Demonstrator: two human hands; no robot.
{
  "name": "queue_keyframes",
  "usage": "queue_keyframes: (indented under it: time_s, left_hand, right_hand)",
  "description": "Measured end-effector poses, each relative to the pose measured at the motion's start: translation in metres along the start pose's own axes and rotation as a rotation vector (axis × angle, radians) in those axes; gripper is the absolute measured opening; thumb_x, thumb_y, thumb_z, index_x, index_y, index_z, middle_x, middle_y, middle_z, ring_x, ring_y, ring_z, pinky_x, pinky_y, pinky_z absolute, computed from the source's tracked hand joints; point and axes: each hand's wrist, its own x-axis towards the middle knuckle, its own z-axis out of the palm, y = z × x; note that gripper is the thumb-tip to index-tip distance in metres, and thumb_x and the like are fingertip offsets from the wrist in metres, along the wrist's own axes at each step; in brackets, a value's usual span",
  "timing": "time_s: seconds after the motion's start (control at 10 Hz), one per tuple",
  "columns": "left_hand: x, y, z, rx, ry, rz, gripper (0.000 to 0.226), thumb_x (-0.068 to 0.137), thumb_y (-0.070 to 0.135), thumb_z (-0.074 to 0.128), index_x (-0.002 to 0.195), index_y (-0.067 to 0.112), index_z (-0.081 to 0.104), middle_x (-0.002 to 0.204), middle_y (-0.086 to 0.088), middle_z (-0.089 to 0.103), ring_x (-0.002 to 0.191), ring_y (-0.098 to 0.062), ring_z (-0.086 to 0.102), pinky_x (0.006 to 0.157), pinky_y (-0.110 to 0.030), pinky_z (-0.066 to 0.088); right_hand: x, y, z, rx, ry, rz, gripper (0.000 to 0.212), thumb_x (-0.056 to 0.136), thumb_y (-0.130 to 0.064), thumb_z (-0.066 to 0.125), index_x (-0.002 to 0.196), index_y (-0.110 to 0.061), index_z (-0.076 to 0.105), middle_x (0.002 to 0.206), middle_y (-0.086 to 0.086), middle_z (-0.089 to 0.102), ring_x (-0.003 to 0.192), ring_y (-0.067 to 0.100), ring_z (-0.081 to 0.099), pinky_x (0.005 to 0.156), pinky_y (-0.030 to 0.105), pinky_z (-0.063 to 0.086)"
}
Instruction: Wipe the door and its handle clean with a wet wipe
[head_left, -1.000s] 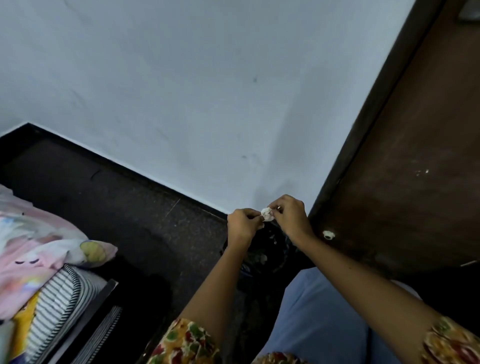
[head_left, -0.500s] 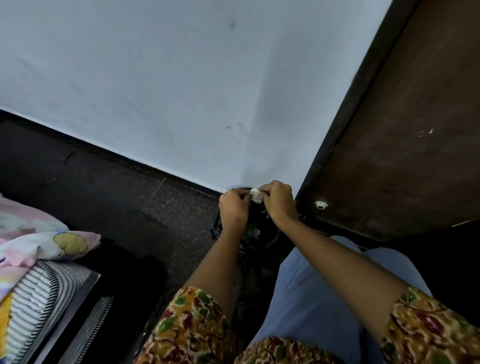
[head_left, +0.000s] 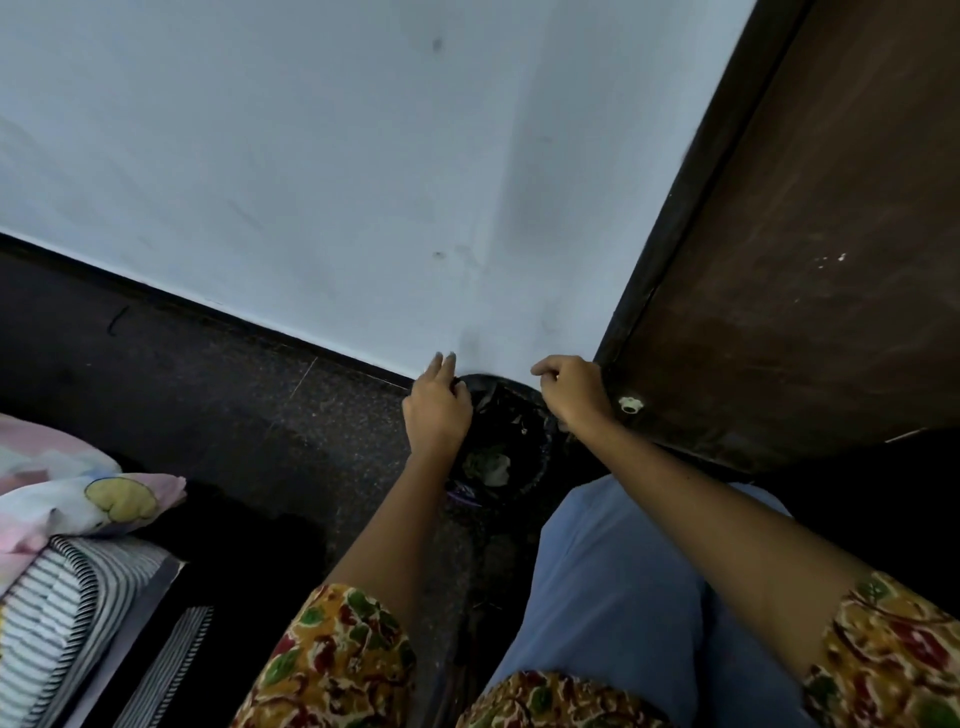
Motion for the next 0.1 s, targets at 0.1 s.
queue_keyframes:
  time_s: [0.1]
  left_hand:
    - [0.0048, 0.0233, -0.0109, -0.061, 0.162, 0.212, 0.046, 0.096, 0.01, 0.047, 0.141, 0.011, 0.043, 0.151, -0.009, 0.036, 0.14, -0.024, 0.034, 0.114, -0.04, 0.028]
  right_hand:
    - [0.0055, -0.0089, -0.0302, 0.076, 0.071, -0.065, 0.029, 0.093, -0.004, 0.042, 0.106, -0.009, 0.068, 0.114, 0.01, 0.066, 0.081, 0.023, 0.06, 0.075, 0.024, 0.047]
